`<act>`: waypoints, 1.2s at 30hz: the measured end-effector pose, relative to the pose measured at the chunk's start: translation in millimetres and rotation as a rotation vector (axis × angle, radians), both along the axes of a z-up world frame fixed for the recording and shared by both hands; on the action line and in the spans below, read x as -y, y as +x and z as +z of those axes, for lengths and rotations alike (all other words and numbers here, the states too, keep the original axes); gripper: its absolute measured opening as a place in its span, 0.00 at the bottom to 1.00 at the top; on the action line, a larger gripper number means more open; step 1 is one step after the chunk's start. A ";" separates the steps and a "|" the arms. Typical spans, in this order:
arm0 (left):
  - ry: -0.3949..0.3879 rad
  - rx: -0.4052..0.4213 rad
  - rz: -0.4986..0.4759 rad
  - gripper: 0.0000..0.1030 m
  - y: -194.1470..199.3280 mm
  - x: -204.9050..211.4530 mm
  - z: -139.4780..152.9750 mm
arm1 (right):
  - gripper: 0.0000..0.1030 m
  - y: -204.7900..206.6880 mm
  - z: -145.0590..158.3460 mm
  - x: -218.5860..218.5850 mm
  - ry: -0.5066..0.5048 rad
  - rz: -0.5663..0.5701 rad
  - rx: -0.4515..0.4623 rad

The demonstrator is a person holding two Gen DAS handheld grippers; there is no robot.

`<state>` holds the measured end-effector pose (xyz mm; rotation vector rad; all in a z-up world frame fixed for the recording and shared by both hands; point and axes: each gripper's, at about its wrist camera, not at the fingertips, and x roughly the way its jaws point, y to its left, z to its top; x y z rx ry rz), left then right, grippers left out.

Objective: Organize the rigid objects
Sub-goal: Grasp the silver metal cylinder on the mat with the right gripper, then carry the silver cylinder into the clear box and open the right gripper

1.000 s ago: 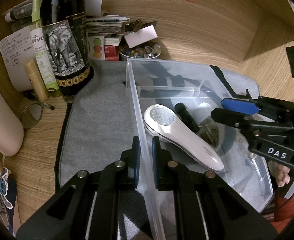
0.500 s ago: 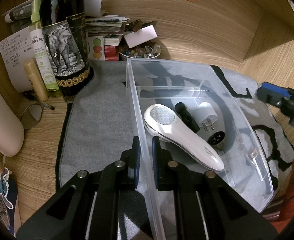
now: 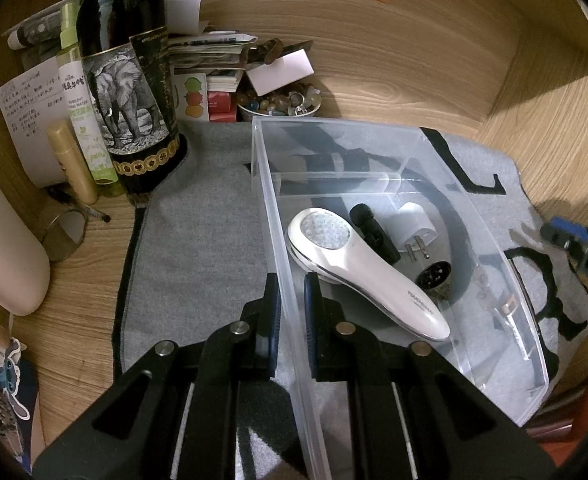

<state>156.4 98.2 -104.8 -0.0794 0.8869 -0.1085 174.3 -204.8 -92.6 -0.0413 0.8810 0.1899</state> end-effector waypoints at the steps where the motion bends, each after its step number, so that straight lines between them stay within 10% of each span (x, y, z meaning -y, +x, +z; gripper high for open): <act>1: -0.001 0.000 0.000 0.10 0.0 0.2 0.0 | 0.41 -0.6 -9.4 1.1 0.013 -0.003 -0.032; 10: 0.005 0.002 -0.003 0.10 -0.7 0.5 -0.7 | 0.41 -16.3 -52.9 -0.8 0.060 0.000 -0.166; 17: 0.002 0.003 -0.002 0.10 -1.4 0.2 -1.6 | 0.14 -28.6 -51.2 -7.0 0.008 0.019 -0.110; 36: -0.006 0.005 -0.002 0.10 -2.5 -0.9 -1.0 | 0.14 -18.9 19.8 -10.4 0.044 0.042 0.123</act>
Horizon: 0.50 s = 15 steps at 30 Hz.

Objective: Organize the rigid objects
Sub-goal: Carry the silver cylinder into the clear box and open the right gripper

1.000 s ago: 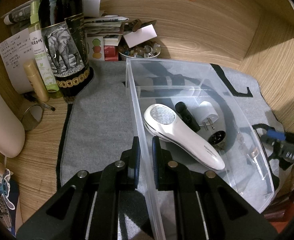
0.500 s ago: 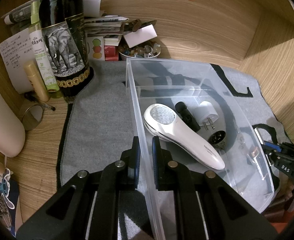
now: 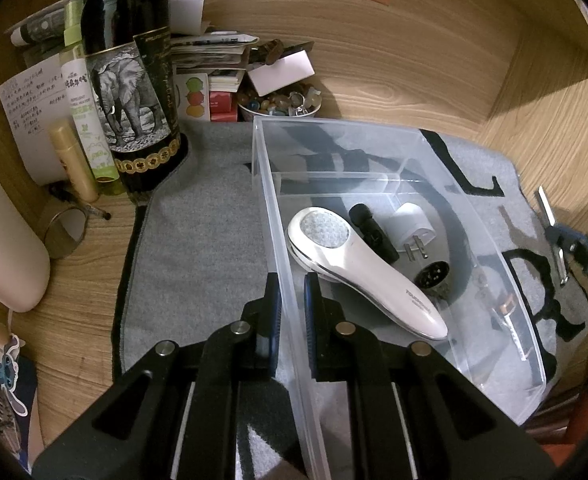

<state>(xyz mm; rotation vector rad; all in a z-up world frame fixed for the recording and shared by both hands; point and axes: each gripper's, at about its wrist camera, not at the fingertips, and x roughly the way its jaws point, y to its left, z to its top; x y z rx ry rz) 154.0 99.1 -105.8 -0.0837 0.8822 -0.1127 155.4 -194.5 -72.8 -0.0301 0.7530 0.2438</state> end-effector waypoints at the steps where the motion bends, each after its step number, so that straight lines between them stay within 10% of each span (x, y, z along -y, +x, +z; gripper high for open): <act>1: -0.001 0.000 0.000 0.10 -0.1 -0.1 0.2 | 0.14 0.5 4.9 -2.2 -0.002 0.008 0.014; 15: -0.009 0.002 0.001 0.10 -0.1 -0.5 0.7 | 0.14 12.8 55.4 -64.7 -0.008 0.210 0.168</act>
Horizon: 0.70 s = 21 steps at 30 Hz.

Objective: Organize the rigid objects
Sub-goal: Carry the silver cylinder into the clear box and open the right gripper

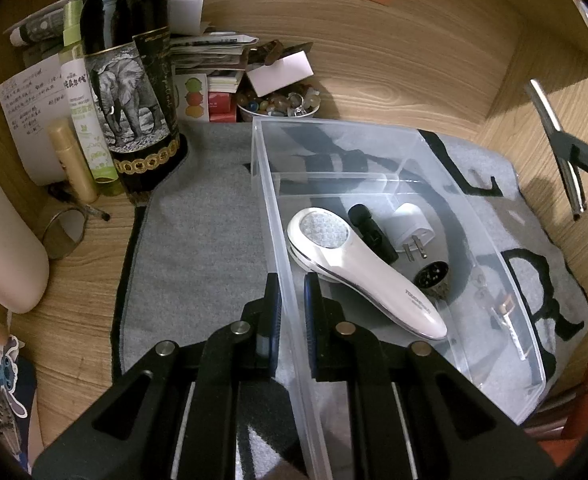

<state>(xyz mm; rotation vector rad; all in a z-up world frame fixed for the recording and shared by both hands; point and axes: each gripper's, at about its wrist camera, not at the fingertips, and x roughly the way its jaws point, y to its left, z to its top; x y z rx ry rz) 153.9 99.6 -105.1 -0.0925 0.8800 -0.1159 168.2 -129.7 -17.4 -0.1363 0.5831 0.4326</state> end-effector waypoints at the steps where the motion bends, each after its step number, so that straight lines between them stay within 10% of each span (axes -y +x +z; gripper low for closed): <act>1: -0.007 0.000 0.002 0.10 0.1 -0.5 -0.1 | 0.14 3.7 -1.1 -6.6 -0.001 0.015 -0.004; 21: -0.027 0.007 -0.004 0.11 -0.5 -3.5 -0.3 | 0.14 36.0 -68.7 -83.3 -0.147 0.206 -0.256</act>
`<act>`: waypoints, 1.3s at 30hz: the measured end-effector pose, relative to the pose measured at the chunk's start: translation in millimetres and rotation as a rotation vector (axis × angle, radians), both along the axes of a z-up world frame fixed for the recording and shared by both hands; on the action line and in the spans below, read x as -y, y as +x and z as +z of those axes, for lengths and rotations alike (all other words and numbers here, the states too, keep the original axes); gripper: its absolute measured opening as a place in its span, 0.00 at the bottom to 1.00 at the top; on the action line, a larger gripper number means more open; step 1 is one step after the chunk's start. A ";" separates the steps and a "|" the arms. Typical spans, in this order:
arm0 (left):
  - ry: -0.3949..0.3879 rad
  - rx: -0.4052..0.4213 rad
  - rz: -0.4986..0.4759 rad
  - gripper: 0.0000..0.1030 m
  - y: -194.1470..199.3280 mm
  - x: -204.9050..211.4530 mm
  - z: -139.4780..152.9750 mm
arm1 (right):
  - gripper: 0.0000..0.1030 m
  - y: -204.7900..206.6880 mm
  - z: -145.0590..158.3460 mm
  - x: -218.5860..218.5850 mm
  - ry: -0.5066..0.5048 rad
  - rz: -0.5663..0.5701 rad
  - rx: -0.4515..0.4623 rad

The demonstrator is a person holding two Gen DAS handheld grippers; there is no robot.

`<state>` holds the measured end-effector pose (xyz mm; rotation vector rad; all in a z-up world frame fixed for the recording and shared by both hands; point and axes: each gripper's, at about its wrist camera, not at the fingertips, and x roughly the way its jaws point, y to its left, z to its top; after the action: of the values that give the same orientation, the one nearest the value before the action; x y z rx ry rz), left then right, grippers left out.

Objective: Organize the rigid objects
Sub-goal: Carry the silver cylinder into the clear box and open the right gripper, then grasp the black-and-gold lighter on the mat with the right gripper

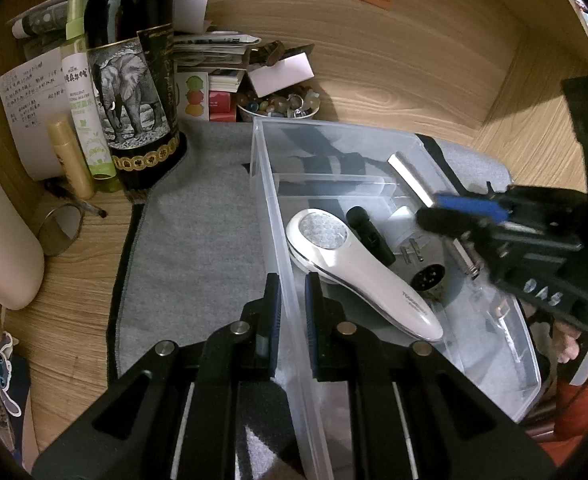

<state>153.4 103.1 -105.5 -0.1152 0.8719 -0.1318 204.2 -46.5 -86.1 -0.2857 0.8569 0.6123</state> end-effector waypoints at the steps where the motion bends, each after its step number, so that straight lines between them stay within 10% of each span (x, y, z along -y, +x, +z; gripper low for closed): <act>1: 0.000 0.000 0.000 0.11 -0.3 -0.1 0.0 | 0.14 1.1 -2.7 -1.4 -0.008 0.001 -0.009; 16: -0.002 0.000 0.001 0.11 -0.8 0.0 -0.1 | 0.16 6.9 -11.6 -10.0 -0.052 0.017 -0.063; 27: -0.002 0.000 0.002 0.11 -0.7 0.1 -0.2 | 0.52 -15.9 26.1 26.7 0.003 -0.063 0.079; 39: 0.001 0.001 0.001 0.11 -0.9 -0.4 -0.7 | 0.53 -39.6 32.6 107.8 -0.010 -0.277 0.111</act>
<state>152.4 103.5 -106.2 -0.1142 0.8706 -0.1306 164.6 -154.3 -53.5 -0.2031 0.7760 0.3317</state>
